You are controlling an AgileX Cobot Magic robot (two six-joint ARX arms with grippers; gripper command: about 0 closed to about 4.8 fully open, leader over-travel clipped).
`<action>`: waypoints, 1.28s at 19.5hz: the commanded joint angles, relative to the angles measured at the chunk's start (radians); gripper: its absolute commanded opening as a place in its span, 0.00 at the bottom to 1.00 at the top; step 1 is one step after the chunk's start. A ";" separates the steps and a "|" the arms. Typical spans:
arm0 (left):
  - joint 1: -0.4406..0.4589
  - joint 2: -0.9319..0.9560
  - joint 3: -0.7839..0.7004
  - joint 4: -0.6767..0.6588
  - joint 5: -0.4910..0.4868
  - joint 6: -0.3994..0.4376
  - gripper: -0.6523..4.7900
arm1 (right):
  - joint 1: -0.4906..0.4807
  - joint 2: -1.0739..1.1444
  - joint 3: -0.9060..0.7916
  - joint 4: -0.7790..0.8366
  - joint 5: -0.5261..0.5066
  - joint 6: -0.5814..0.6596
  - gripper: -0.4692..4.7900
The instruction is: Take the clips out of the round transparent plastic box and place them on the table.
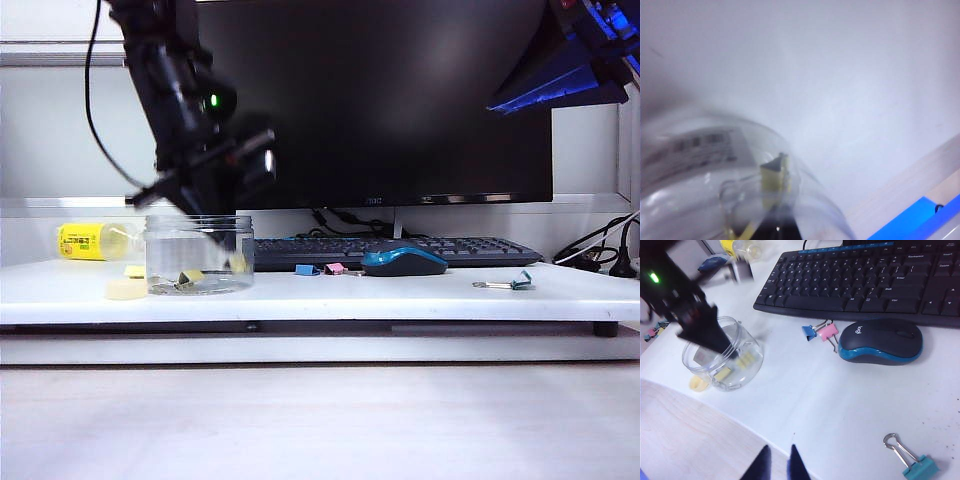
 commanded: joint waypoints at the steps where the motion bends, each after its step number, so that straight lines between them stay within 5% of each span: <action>1: -0.002 -0.013 0.054 -0.024 -0.001 0.011 0.11 | 0.001 -0.003 0.002 0.011 -0.002 -0.003 0.19; 18: 0.043 -0.198 0.050 -0.043 -0.254 0.025 0.11 | 0.001 -0.003 0.003 0.011 -0.008 -0.002 0.19; 25: 0.094 -0.197 -0.107 -0.040 -0.255 0.102 0.11 | 0.020 -0.003 0.003 0.116 -0.177 0.032 0.19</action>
